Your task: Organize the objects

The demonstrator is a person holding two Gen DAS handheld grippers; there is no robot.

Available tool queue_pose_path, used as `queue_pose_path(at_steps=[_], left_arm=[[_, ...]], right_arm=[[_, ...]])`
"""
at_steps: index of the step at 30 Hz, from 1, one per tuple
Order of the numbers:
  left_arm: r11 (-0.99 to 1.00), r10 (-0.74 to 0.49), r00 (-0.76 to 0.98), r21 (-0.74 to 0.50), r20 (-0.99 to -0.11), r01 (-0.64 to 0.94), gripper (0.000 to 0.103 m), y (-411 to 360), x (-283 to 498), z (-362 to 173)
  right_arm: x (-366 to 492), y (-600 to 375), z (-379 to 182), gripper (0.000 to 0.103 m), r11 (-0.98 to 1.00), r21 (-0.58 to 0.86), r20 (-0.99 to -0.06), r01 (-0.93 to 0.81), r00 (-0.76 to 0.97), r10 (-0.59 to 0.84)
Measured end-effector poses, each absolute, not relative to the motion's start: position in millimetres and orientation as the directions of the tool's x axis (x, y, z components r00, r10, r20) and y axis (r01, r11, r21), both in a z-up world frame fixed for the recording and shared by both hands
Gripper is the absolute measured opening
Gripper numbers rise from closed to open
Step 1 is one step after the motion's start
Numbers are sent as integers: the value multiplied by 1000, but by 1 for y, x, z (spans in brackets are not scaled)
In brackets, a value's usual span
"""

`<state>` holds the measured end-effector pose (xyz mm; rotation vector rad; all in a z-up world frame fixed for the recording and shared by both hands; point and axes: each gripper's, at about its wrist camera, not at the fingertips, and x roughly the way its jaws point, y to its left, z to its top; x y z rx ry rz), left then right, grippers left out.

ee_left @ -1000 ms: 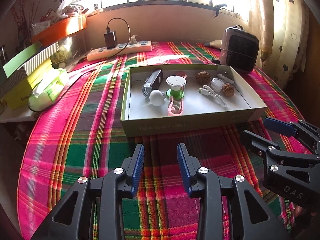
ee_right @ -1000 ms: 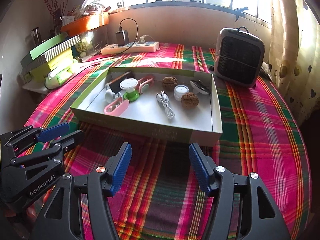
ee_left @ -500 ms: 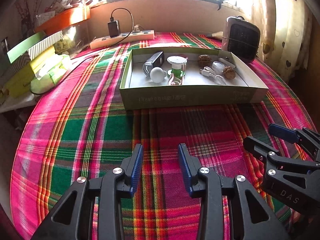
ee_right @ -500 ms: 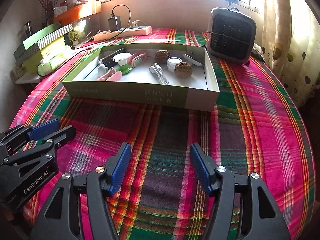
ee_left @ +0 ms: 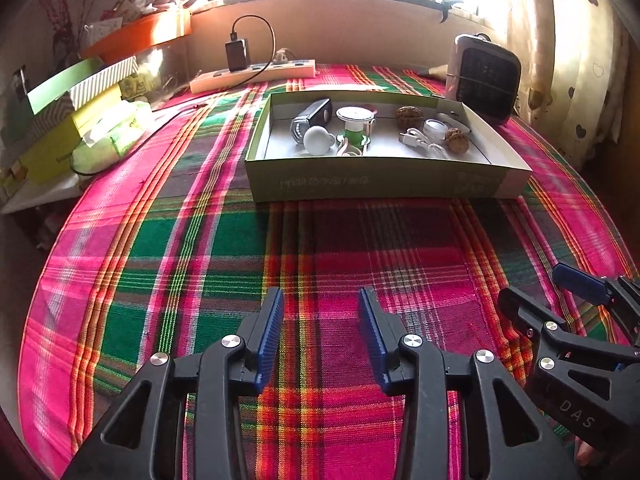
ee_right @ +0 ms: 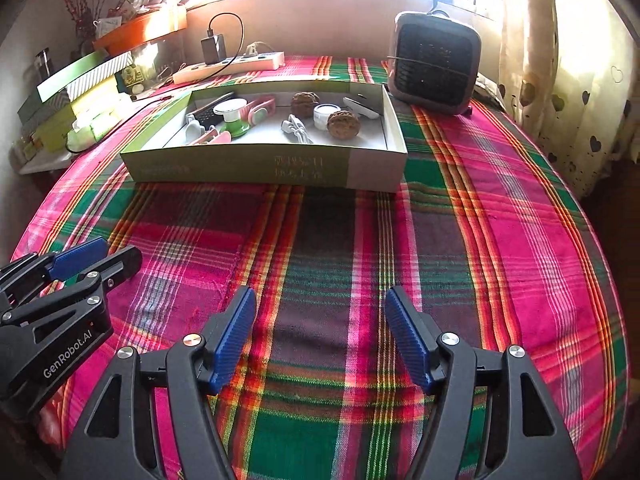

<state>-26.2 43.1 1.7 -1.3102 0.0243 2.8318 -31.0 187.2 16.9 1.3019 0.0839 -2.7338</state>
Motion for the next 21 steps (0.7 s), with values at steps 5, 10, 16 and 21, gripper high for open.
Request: queue_pose_path(at_steps=[5, 10, 16, 21], left_arm=[[-1000, 7, -664, 14, -748, -27, 38, 47, -18, 0], [-1000, 11, -668, 8, -744, -24, 37, 46, -16, 1], [-1000, 9, -669, 12, -743, -27, 38, 47, -15, 1], [-999, 12, -670, 11, -743, -31, 38, 49, -13, 0]], right_arm=[[-26, 187, 16, 71, -994, -3, -769, 113, -636, -70], [-24, 186, 16, 72, -995, -5, -768, 103, -637, -62], [-22, 186, 16, 73, -996, -5, -769, 92, -637, -55], [-19, 187, 16, 73, -997, -3, -768, 77, -639, -47]])
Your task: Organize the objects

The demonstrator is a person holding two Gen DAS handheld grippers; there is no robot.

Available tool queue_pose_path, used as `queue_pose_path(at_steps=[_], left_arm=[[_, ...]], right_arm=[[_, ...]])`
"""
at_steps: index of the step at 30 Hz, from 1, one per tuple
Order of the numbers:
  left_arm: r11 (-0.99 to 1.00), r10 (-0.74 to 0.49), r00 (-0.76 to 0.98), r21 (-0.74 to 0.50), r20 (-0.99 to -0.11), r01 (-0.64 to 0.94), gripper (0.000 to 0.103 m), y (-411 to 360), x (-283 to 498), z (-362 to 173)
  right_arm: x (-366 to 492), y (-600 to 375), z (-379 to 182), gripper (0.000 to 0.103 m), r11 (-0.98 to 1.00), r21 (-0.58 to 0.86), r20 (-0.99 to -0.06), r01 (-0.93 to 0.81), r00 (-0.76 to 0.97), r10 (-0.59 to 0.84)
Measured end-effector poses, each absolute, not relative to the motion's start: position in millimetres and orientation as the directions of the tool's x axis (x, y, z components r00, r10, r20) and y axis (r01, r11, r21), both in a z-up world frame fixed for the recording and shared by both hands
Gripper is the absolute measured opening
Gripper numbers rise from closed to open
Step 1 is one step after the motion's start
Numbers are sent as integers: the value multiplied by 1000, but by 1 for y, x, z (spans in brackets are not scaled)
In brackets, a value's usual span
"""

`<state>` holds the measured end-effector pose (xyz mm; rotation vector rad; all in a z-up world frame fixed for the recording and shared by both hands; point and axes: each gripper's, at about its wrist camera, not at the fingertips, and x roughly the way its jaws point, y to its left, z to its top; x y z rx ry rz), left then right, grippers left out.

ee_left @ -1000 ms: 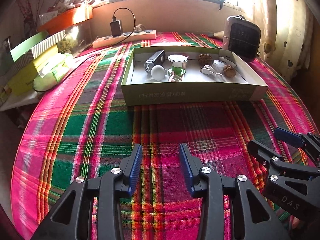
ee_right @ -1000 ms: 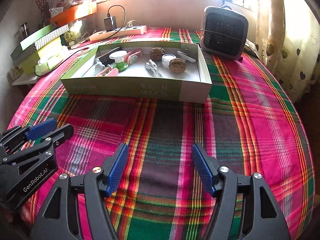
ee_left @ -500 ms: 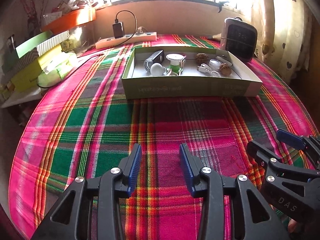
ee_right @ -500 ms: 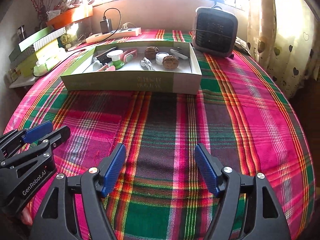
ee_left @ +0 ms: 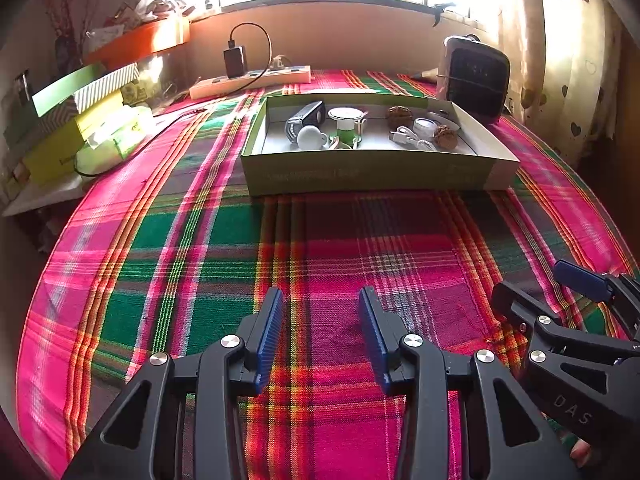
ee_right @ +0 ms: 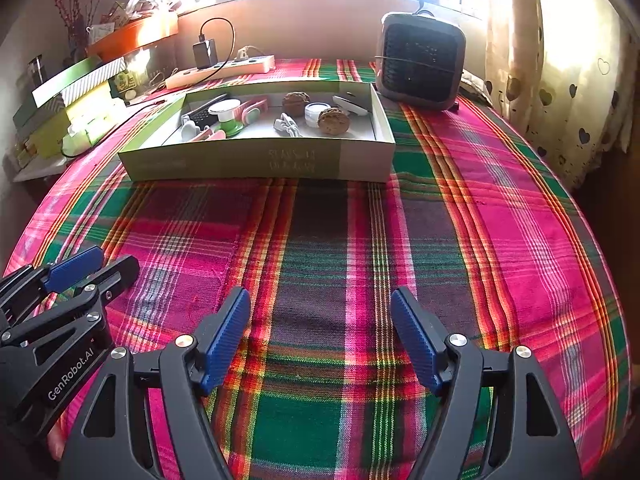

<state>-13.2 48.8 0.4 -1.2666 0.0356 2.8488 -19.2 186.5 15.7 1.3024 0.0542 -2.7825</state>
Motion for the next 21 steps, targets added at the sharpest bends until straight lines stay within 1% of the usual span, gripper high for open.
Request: queue_pose_path(at_steps=[21], left_arm=[[-999, 11, -670, 13, -743, -30, 38, 50, -12, 0]], right_arm=[[-15, 186, 16, 73, -998, -5, -765, 66, -643, -39]])
